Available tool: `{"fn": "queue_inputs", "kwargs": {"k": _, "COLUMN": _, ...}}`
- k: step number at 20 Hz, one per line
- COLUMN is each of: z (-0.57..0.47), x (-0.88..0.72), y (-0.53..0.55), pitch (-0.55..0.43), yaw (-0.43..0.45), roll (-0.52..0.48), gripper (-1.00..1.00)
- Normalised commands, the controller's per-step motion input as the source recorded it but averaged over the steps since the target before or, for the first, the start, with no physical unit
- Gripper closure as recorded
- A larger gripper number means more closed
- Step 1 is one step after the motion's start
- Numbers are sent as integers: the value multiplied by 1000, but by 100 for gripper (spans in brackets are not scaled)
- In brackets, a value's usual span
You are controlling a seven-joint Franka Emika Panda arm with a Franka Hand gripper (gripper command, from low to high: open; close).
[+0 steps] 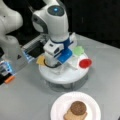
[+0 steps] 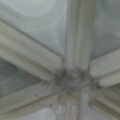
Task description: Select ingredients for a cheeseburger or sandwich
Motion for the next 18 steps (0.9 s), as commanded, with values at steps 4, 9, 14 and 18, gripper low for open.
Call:
{"fn": "queue_inputs", "kwargs": {"k": 4, "z": -135, "x": -246, "y": 69, "pitch": -222, "yaw": -64, "roll": -3, "gripper": -100}}
{"fn": "queue_inputs", "kwargs": {"k": 9, "z": -188, "x": -216, "y": 23, "pitch": -234, "yaw": -35, "roll": -15, "gripper": -100}}
{"fn": "queue_inputs", "kwargs": {"k": 14, "z": -191, "x": -174, "y": 35, "pitch": -212, "yaw": -2, "roll": -39, "gripper": -100}}
{"fn": "queue_inputs", "kwargs": {"k": 18, "z": -125, "x": -138, "y": 82, "pitch": -167, "yaw": 39, "roll": -51, "gripper": -100}}
